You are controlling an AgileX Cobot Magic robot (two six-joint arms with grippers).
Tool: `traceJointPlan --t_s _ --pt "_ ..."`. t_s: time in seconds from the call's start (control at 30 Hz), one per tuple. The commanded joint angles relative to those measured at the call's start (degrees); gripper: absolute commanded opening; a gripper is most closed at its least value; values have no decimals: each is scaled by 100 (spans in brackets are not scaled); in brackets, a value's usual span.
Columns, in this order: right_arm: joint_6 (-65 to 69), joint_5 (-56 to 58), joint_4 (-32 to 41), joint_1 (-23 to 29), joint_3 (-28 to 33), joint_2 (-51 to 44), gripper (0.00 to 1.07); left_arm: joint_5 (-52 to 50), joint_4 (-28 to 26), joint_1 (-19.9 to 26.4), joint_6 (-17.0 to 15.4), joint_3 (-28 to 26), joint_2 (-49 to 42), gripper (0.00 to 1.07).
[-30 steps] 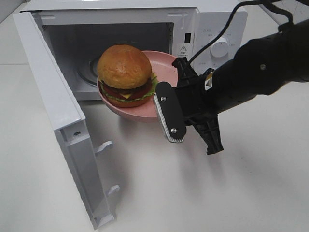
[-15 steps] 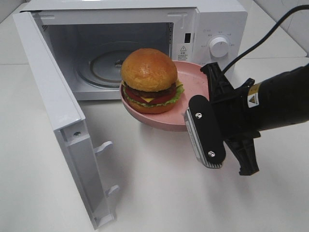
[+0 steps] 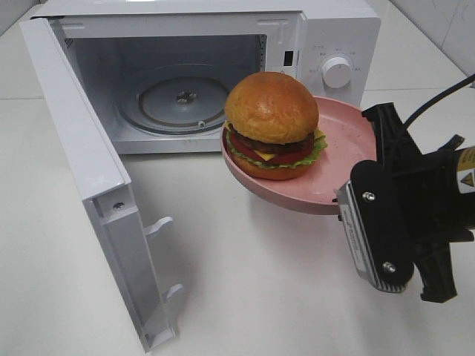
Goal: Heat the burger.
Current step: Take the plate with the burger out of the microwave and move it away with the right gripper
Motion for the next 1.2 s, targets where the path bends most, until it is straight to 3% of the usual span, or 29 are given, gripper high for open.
traceJointPlan --t_s 0.03,0.57,1.2 --pt "561 6 -516 -34 40 -544 0 -69 11 0 -34 0 -92 100" --pt "2945 1908 -2126 -34 63 -1839 0 -69 11 0 -34 0 -92 100" --pt "5615 3071 -3105 -34 63 -1862 0 -69 11 0 -34 0 -92 100"
